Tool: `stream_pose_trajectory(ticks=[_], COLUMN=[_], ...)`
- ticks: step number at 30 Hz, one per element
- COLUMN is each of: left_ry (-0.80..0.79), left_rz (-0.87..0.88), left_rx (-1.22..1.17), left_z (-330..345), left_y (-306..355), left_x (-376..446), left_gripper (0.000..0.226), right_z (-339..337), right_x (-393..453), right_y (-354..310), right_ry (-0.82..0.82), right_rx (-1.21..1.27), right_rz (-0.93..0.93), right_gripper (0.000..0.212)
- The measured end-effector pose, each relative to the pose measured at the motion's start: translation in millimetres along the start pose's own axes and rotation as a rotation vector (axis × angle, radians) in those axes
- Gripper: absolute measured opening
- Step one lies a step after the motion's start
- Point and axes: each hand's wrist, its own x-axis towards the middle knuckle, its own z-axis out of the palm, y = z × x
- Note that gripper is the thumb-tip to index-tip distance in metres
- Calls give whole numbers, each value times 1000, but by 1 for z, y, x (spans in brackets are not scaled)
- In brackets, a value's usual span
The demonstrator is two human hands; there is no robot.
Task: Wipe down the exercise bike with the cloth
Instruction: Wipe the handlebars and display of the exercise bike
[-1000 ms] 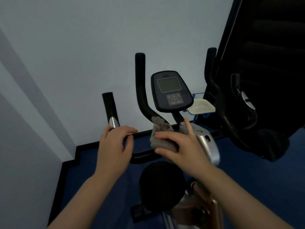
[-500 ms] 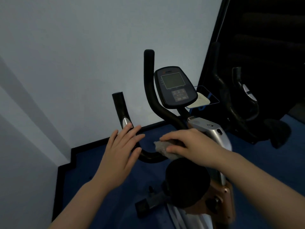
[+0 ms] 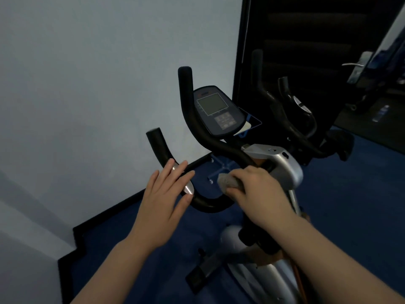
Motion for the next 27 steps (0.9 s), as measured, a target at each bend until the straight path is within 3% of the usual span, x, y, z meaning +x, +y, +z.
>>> stream_pose_trajectory(ticks=[4,6,9,13,16,20,23,27], left_ry=[26,22,35,80,83,93,119,140], left_rz=[-14,15,21,-23,-19,-13,-56,-89], left_rx=[-80,-67,-96,-155,-142,-153,-250,-309], left_z=[0,-1,0,7,8,10,18,21], left_y=[-2,-4,-7,-1,1,1,8,9], left_x=[1,2,0,0,0,0,0,-3], left_gripper=[45,44,43,45,48,49,49,49], right_z=[19,6,-2,17,0,3,20,-4], right_x=[-14,-4,-2,-16,-2,3,-1,14], right_y=[-38,-26,-13,-48,-24,-20,-47,-13], right_ry=[-24,-61,6,-13,-80,-25,-84,-295], right_rx=[98,115,99,172,158,172,226,262], right_rz=[-49,39,163,17,96,137,7,-67], right_gripper=[33,32,32,30,26,26,25,22])
